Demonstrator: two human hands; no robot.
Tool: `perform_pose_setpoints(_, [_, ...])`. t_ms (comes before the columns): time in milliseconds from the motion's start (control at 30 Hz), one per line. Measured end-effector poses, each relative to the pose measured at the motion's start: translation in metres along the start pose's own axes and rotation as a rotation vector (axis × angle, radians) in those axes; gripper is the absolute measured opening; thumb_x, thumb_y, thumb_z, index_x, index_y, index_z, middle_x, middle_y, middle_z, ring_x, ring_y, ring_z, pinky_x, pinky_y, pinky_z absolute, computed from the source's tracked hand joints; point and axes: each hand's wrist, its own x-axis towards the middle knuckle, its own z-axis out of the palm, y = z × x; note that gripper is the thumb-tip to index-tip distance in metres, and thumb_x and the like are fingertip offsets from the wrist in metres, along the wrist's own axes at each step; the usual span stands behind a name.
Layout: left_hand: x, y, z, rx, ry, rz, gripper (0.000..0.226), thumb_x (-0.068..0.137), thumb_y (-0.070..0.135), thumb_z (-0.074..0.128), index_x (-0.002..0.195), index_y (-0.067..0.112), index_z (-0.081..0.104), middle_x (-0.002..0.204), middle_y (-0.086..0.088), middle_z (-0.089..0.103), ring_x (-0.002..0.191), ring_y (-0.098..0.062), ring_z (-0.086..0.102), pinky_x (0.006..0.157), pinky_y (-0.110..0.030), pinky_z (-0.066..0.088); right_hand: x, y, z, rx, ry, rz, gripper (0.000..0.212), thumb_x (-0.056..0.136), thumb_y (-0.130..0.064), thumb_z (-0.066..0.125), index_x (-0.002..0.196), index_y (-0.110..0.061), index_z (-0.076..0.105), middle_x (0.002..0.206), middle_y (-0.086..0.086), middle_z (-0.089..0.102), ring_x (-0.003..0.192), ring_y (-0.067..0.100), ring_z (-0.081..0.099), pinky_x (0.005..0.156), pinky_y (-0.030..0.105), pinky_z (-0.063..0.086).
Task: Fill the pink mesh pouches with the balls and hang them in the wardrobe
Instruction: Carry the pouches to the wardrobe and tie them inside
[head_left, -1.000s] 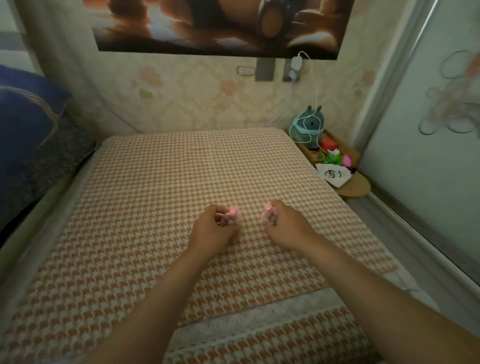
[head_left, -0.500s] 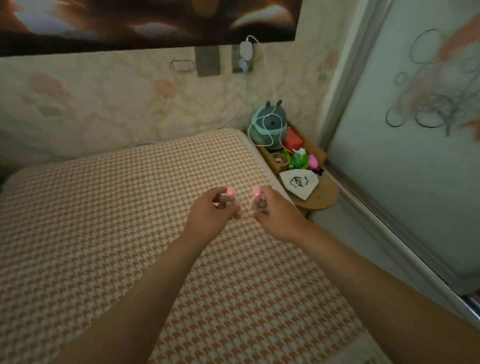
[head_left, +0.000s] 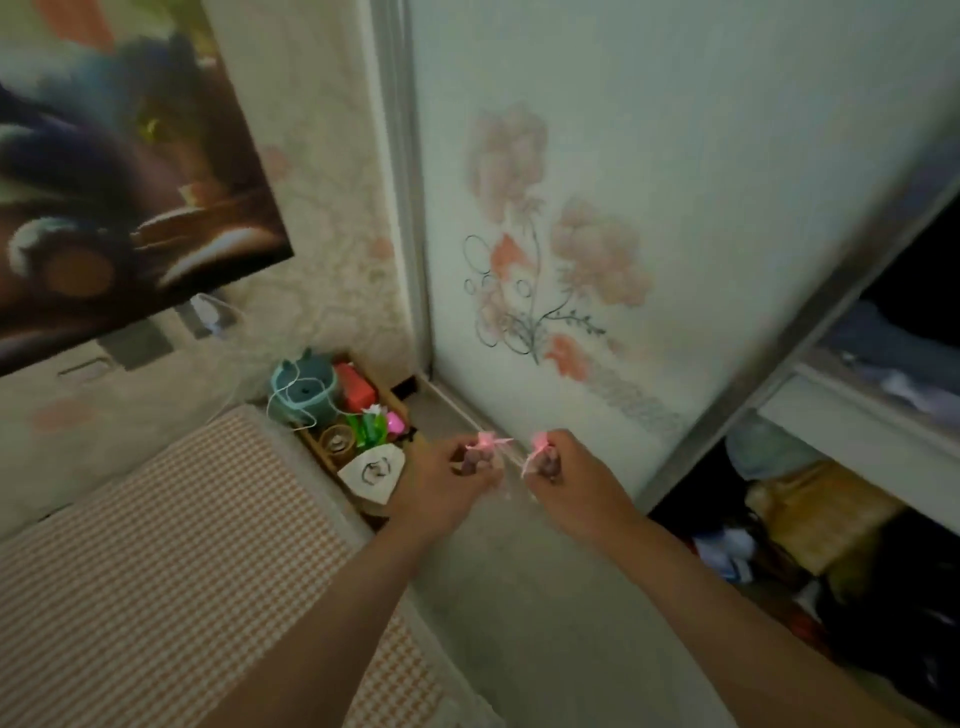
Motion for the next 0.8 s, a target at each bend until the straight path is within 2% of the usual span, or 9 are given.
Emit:
perform_pose_setpoints(67, [0.005, 0.063, 0.044, -0.030, -0.109, 0.032, 0.016, 0.087, 0.012, 0.073, 0.099, 0.016, 0.063, 0.076, 0.006, 0.062, 0.065, 0.000, 0.060, 0.055, -0.007, 0.044, -0.011, 0.011, -0.069, 0.012, 0.054, 0.077, 0.019, 0.088, -0.029, 0.062, 0.092, -0.035, 0.044, 0.080, -0.010, 0.056, 0.077, 0.012, 0.059, 0.071, 0.030, 0.048])
perform_pose_setpoints(133, [0.011, 0.119, 0.093, -0.048, -0.202, 0.071, 0.024, 0.084, 0.004, 0.074, 0.100, 0.016, 0.061, 0.078, 0.001, 0.061, 0.066, -0.006, 0.059, 0.056, -0.007, 0.045, -0.024, 0.026, -0.131, 0.038, 0.120, 0.153, 0.018, 0.089, -0.027, 0.063, 0.099, -0.031, 0.049, 0.084, -0.008, 0.059, 0.082, 0.018, 0.061, 0.076, 0.038, 0.051])
perform_pose_setpoints(267, [0.019, 0.196, 0.194, -0.036, -0.431, 0.218, 0.028, 0.070, 0.018, 0.084, 0.089, 0.032, 0.068, 0.073, 0.013, 0.063, 0.069, -0.008, 0.058, 0.073, -0.027, 0.052, -0.066, 0.070, -0.239, 0.054, 0.313, 0.271, 0.023, 0.091, -0.025, 0.067, 0.112, -0.025, 0.058, 0.098, -0.003, 0.067, 0.088, 0.015, 0.063, 0.081, 0.035, 0.054])
perform_pose_setpoints(367, [0.013, 0.243, 0.266, 0.024, -0.594, 0.296, 0.029, 0.080, 0.001, 0.076, 0.095, 0.021, 0.063, 0.079, 0.009, 0.062, 0.069, 0.001, 0.060, 0.072, -0.014, 0.049, -0.102, 0.109, -0.305, 0.055, 0.436, 0.359, 0.014, 0.085, -0.008, 0.065, 0.090, -0.018, 0.056, 0.080, -0.002, 0.057, 0.071, 0.010, 0.052, 0.070, 0.030, 0.044])
perform_pose_setpoints(467, [0.009, 0.279, 0.331, 0.056, -0.699, 0.363, 0.034, 0.079, 0.005, 0.076, 0.101, 0.026, 0.060, 0.089, 0.003, 0.066, 0.084, -0.014, 0.063, 0.072, -0.019, 0.054, -0.136, 0.146, -0.360, 0.036, 0.523, 0.446, 0.030, 0.080, 0.002, 0.062, 0.084, -0.025, 0.051, 0.078, 0.002, 0.052, 0.065, 0.006, 0.051, 0.067, 0.019, 0.040])
perform_pose_setpoints(567, [0.010, 0.322, 0.394, 0.152, -0.823, 0.406, 0.030, 0.075, 0.020, 0.076, 0.094, 0.036, 0.060, 0.092, 0.003, 0.069, 0.089, -0.018, 0.066, 0.077, -0.037, 0.057, -0.174, 0.176, -0.418, 0.155, 0.659, 0.509, 0.021, 0.089, 0.006, 0.056, 0.084, -0.013, 0.049, 0.070, -0.001, 0.049, 0.059, 0.003, 0.057, 0.063, 0.011, 0.042])
perform_pose_setpoints(700, [0.008, 0.372, 0.480, 0.188, -0.945, 0.401, 0.029, 0.068, 0.026, 0.075, 0.094, 0.033, 0.065, 0.087, 0.008, 0.068, 0.082, -0.013, 0.065, 0.067, -0.029, 0.056, -0.211, 0.210, -0.480, 0.726, 0.946, 0.761, 0.028, 0.101, -0.010, 0.046, 0.074, -0.012, 0.044, 0.058, 0.003, 0.047, 0.047, 0.014, 0.053, 0.048, 0.024, 0.050])
perform_pose_setpoints(733, [0.007, 0.378, 0.501, 0.200, -0.975, 0.392, 0.025, 0.069, 0.027, 0.072, 0.092, 0.032, 0.066, 0.084, 0.009, 0.068, 0.079, -0.011, 0.065, 0.065, -0.025, 0.056, -0.222, 0.218, -0.490, 0.606, 0.919, 0.812, 0.021, 0.098, -0.011, 0.053, 0.078, -0.014, 0.047, 0.065, 0.002, 0.049, 0.051, 0.012, 0.052, 0.050, 0.022, 0.049])
perform_pose_setpoints(800, [0.001, 0.387, 0.537, 0.257, -1.034, 0.420, 0.021, 0.064, 0.031, 0.065, 0.085, 0.028, 0.069, 0.077, 0.008, 0.072, 0.077, -0.010, 0.068, 0.067, -0.029, 0.058, -0.246, 0.234, -0.507, 0.048, 0.773, 0.970, 0.016, 0.094, -0.020, 0.064, 0.099, -0.026, 0.050, 0.088, -0.005, 0.056, 0.067, 0.001, 0.051, 0.061, 0.016, 0.045])
